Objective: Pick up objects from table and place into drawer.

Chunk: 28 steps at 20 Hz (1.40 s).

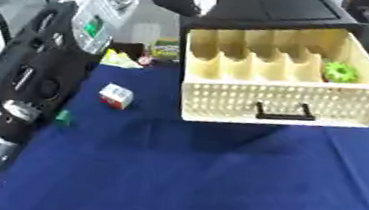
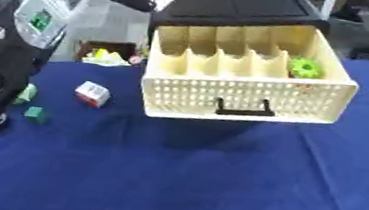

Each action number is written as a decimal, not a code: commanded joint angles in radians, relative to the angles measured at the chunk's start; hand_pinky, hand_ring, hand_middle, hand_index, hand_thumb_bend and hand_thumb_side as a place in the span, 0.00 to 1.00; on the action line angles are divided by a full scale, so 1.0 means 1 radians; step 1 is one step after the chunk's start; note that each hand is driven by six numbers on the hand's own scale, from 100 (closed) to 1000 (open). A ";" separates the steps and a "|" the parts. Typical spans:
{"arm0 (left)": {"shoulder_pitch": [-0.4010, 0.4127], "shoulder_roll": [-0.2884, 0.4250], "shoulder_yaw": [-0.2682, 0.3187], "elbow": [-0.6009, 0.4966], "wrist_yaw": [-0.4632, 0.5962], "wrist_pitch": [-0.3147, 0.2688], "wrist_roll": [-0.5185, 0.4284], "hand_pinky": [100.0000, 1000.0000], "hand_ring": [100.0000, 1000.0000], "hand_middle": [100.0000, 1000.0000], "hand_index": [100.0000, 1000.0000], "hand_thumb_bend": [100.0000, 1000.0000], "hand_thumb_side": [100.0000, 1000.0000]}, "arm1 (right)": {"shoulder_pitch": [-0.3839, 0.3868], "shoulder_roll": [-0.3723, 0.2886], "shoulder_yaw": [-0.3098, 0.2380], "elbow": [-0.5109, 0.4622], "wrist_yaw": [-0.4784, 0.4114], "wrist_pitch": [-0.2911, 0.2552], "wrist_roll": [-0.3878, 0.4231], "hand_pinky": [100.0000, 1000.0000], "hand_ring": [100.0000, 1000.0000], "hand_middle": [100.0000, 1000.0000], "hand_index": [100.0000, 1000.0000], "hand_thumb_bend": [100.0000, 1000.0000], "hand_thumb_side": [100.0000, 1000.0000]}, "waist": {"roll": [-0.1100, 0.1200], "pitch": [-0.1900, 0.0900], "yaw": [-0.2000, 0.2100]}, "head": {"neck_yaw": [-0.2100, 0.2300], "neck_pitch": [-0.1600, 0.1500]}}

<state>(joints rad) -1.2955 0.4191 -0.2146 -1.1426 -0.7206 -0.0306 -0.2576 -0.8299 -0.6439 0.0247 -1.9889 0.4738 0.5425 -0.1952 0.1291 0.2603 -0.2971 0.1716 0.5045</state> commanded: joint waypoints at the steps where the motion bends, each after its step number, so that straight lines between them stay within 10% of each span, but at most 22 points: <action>1: -0.029 0.003 0.023 0.031 0.022 -0.028 0.031 0.00 0.20 0.33 0.48 0.00 0.29 | -0.022 -0.009 -0.007 -0.011 -0.006 0.000 -0.009 0.23 0.29 0.10 0.71 0.29 1.00 | -0.004 -0.015 -0.007 | 0.006 -0.014; 6: -0.030 -0.004 0.023 0.065 0.042 -0.083 0.042 0.00 0.29 0.36 0.55 0.00 0.30 | -0.022 -0.003 -0.006 -0.011 -0.009 0.000 -0.018 0.23 0.29 0.10 0.71 0.29 1.00 | 0.006 -0.009 -0.016 | 0.008 -0.018; 13: -0.025 0.026 0.002 0.056 -0.015 -0.138 0.003 0.60 0.79 0.74 0.95 0.41 0.63 | -0.014 -0.001 -0.006 -0.011 -0.015 0.000 -0.031 0.22 0.28 0.10 0.71 0.28 1.00 | 0.012 -0.009 -0.007 | 0.002 -0.016; 23: -0.005 0.020 0.023 0.051 -0.152 -0.144 0.014 0.56 0.77 0.72 0.95 0.44 0.62 | -0.005 -0.001 -0.013 -0.011 -0.021 -0.001 -0.041 0.22 0.29 0.11 0.71 0.28 1.00 | 0.006 -0.014 -0.008 | 0.005 -0.006; 28: 0.002 0.019 0.050 0.039 -0.165 -0.133 0.058 0.46 0.68 0.64 0.84 0.24 0.54 | 0.001 0.000 -0.015 -0.011 -0.022 -0.002 -0.043 0.22 0.29 0.11 0.71 0.28 1.00 | -0.001 -0.021 0.000 | 0.001 -0.001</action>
<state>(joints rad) -1.2750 0.4200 -0.1831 -1.0840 -0.8827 -0.1665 -0.2139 -0.8167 -0.6279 0.0220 -1.9889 0.4557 0.5415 -0.2344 0.1435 0.2623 -0.2970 0.1735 0.5003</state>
